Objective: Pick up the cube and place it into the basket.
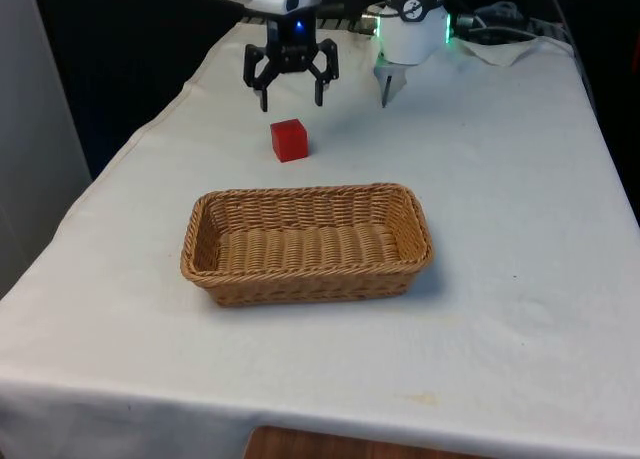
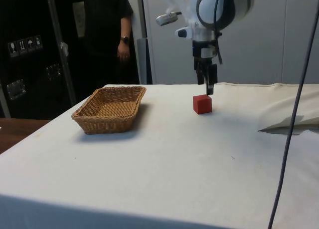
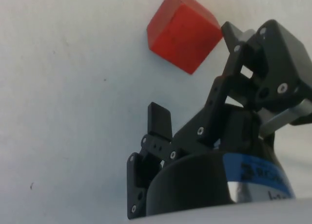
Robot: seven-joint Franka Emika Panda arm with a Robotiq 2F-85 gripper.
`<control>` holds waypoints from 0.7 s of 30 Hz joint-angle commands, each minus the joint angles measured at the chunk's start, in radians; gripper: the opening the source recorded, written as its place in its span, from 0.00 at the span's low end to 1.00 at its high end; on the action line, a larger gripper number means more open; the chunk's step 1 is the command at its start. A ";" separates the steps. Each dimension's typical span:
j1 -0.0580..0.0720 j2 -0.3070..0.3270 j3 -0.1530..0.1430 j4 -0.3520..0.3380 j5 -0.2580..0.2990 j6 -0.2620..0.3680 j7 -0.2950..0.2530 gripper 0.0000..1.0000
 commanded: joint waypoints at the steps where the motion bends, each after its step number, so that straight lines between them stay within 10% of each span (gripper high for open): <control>1: 0.000 0.005 0.014 0.003 0.028 0.016 -0.014 1.00; 21: -0.011 0.105 0.027 0.058 0.054 0.019 -0.023 1.00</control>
